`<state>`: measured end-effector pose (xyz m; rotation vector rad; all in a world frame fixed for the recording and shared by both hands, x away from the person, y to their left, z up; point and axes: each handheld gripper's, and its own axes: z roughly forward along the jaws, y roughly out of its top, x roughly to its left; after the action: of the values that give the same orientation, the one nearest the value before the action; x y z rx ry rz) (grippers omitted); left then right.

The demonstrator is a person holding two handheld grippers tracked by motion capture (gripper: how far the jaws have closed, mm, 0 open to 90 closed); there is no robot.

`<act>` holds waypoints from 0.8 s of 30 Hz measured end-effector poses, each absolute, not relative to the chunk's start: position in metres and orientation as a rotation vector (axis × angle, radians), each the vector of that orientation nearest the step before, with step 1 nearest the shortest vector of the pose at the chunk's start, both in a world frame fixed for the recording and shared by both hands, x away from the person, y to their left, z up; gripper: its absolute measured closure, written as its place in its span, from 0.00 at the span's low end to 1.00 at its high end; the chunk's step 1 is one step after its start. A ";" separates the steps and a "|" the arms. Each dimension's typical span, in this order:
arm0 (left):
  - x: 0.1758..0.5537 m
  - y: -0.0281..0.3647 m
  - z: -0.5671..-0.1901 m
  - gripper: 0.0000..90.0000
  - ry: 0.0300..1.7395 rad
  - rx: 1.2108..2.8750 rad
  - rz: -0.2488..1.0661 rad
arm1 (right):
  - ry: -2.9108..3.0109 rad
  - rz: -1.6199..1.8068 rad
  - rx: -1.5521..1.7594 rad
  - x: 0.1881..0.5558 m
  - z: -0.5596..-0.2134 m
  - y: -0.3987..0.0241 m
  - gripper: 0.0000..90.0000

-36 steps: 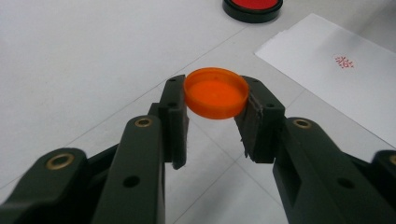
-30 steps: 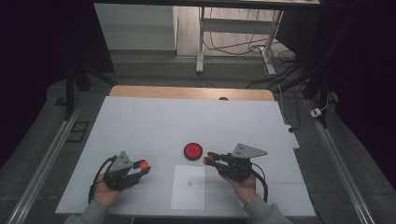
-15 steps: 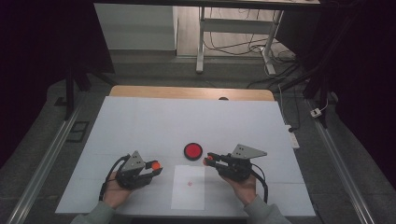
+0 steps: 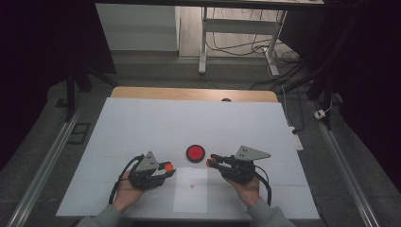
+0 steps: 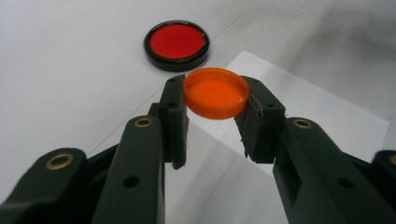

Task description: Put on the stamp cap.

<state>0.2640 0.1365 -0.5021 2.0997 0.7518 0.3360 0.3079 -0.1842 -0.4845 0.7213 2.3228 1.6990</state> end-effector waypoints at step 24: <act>0.273 0.072 -0.506 0.71 0.617 2.169 0.257 | 2.318 1.700 0.720 0.308 -0.484 -0.186 0.80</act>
<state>0.2733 0.0722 -0.5056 2.1689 0.6172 0.2574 0.3082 -0.1857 -0.4838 0.7200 2.3184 1.7001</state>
